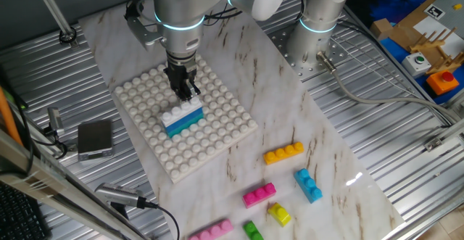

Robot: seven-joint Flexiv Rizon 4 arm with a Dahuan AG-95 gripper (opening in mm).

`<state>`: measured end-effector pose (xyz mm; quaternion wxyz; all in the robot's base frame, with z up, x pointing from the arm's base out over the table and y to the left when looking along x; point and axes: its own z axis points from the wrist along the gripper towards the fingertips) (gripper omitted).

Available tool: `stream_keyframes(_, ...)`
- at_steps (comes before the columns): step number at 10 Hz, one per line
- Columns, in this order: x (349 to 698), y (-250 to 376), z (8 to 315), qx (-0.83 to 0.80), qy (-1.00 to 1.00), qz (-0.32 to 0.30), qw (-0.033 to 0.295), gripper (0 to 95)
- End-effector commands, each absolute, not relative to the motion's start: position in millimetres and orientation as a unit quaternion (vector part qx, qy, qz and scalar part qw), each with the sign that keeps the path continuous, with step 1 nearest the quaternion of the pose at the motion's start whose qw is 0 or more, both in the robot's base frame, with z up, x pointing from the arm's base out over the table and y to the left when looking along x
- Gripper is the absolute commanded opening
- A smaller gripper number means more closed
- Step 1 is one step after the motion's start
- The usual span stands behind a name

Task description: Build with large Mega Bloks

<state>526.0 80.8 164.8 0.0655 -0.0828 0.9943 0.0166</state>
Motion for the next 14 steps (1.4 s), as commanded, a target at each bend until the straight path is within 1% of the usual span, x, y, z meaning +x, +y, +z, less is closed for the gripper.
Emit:
stream_keyframes(1,526.0,81.2,165.1,-0.083,0.994,0.017,0.065,0.0)
stream_keyframes(5,526.0,81.2,165.1,-0.083,0.994,0.017,0.065,0.0)
stream_keyframes(6,573.8,93.4,152.5,-0.105,0.993,0.012,0.055,0.0)
stream_keyframes(11,572.9,93.8,154.3,-0.105,0.993,0.009,0.053,0.0)
stream_keyframes(14,570.7,95.8,161.8,-0.106,0.993,0.008,0.049,0.0)
